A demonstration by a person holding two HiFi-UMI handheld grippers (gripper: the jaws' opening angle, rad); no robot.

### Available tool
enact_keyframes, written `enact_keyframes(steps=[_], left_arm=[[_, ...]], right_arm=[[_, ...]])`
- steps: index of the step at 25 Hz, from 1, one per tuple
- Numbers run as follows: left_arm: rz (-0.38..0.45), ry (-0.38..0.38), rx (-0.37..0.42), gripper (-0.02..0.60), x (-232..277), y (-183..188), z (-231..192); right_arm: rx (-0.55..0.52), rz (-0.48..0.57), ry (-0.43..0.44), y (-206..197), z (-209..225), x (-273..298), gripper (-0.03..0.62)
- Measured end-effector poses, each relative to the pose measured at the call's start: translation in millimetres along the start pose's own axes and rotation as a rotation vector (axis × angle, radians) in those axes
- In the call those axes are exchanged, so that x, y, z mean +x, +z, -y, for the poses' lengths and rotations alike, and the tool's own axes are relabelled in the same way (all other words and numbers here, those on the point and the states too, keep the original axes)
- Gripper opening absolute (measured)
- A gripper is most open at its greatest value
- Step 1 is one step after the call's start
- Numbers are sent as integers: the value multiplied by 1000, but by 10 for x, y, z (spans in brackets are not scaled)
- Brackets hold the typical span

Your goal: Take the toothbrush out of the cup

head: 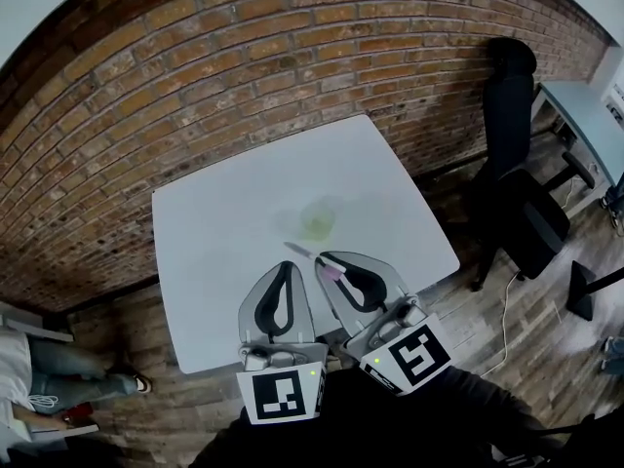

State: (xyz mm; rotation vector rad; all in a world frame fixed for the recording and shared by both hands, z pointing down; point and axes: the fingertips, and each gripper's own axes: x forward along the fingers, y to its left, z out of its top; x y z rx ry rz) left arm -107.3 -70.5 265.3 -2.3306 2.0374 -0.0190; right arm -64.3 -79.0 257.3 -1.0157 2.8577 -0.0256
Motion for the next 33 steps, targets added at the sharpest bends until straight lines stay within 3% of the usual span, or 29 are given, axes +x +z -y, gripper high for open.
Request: enact_keyframes(steps=[33], left_arm=[[-18, -9, 16, 9, 128, -19, 170]], right_arm=[[6, 9, 7, 6, 194, -78, 21]])
